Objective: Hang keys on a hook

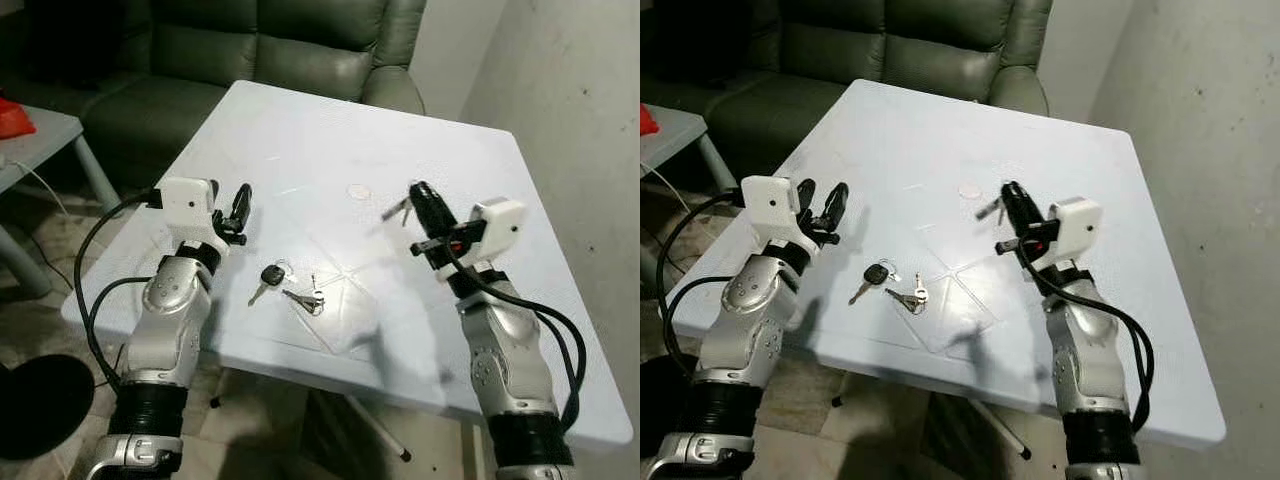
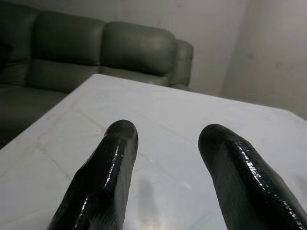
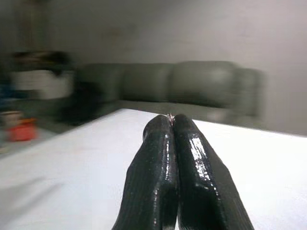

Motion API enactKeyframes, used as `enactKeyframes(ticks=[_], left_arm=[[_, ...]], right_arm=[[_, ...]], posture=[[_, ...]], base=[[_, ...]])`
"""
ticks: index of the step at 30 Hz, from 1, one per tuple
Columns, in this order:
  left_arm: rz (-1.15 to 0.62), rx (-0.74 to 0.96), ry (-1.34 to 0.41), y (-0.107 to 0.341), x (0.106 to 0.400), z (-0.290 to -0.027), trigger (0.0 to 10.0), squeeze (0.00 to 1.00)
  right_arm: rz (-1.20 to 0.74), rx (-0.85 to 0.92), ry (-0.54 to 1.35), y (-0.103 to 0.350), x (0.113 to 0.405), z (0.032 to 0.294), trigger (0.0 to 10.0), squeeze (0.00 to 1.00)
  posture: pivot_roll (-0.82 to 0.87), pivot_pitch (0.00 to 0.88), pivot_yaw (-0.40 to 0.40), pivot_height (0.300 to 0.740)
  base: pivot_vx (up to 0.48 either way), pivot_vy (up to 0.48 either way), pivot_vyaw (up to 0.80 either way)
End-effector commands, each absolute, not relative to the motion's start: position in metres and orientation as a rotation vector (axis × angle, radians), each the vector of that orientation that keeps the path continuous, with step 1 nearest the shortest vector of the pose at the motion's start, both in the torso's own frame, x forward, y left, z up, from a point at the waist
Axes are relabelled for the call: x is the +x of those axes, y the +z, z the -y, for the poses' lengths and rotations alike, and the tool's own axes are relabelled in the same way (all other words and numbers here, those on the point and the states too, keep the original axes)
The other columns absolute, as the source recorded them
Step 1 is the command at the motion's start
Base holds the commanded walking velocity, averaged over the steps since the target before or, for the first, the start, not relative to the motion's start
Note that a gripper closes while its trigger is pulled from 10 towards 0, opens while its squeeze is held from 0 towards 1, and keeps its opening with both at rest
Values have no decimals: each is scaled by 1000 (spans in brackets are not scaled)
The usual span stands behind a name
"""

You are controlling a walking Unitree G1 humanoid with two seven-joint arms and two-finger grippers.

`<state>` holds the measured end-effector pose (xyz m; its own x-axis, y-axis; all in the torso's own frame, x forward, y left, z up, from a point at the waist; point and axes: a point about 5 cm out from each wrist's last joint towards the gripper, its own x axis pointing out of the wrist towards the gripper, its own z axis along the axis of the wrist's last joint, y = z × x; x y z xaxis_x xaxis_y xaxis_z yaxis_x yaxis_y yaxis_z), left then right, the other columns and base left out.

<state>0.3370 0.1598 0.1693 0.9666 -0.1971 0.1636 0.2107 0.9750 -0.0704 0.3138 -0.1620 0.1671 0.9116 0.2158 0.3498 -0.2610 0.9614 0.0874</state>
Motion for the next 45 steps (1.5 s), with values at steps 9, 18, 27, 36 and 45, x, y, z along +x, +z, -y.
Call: enactKeyframes(ticks=[9, 18, 27, 36, 45], left_arm=[[115, -110, -118, 155, 337, -185, 10000, 0], [113, -104, -85, 154, 340, -188, 10000, 0], [97, -143, -97, 150, 339, -182, 10000, 0], [91, -123, -65, 148, 338, -184, 10000, 0], [72, -125, -56, 146, 341, -183, 10000, 0]], right_arm=[[192, 41, 8, 145, 312, 180, 10000, 0], [156, -12, 7, 143, 317, 174, 10000, 0], [147, -34, 40, 144, 319, 165, 10000, 0], [125, -59, 63, 138, 317, 162, 10000, 0], [115, -58, 65, 137, 317, 163, 10000, 0]], posture=[[-111, 0, -44, 740], [-105, 0, -40, 740], [-90, 0, -53, 740], [-89, 0, -59, 740], [-96, 0, -58, 740]], base=[[0, 0, 0], [0, 0, -651], [0, 107, -731], [0, 151, -731], [0, 0, -731]])
